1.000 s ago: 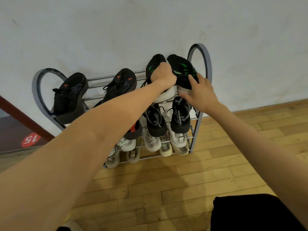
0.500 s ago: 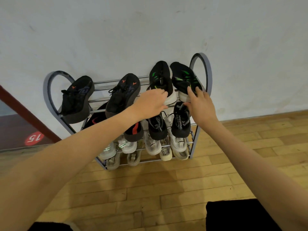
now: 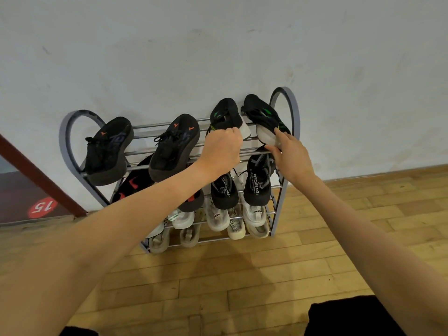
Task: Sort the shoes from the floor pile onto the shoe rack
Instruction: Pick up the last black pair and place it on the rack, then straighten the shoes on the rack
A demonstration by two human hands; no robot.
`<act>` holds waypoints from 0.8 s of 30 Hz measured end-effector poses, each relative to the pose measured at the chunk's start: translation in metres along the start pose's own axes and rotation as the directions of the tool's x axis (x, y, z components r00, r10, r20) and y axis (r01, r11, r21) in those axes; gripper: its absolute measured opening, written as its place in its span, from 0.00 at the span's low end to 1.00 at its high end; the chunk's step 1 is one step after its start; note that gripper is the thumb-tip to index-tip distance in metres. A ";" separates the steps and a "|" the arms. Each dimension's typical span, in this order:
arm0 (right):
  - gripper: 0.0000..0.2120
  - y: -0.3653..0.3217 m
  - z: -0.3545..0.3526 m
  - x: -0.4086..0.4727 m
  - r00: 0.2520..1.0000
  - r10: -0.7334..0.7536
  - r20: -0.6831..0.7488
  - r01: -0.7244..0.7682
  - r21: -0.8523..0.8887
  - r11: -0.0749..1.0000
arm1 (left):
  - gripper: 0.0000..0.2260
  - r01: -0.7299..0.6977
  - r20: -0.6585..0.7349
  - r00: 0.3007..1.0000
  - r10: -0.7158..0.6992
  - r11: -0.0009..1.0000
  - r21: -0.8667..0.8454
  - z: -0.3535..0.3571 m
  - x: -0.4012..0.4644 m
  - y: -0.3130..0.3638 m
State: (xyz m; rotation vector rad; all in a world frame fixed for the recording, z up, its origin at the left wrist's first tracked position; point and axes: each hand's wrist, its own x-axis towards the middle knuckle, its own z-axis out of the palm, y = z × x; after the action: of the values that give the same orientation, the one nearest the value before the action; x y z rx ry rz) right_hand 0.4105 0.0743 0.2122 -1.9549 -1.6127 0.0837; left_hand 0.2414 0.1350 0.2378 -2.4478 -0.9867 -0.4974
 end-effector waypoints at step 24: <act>0.25 -0.028 0.023 -0.007 0.997 0.042 0.070 -0.025 -0.232 0.972 | 0.19 0.180 0.161 0.980 -0.116 0.862 -0.474 0.021 -0.013 -0.015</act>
State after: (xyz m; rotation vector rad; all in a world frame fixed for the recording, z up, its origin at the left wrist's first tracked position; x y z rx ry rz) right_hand 0.3751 0.0796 0.2046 -2.1785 -1.7017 -0.0196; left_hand 0.2247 0.1486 0.2182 -2.8916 -1.2334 -0.7252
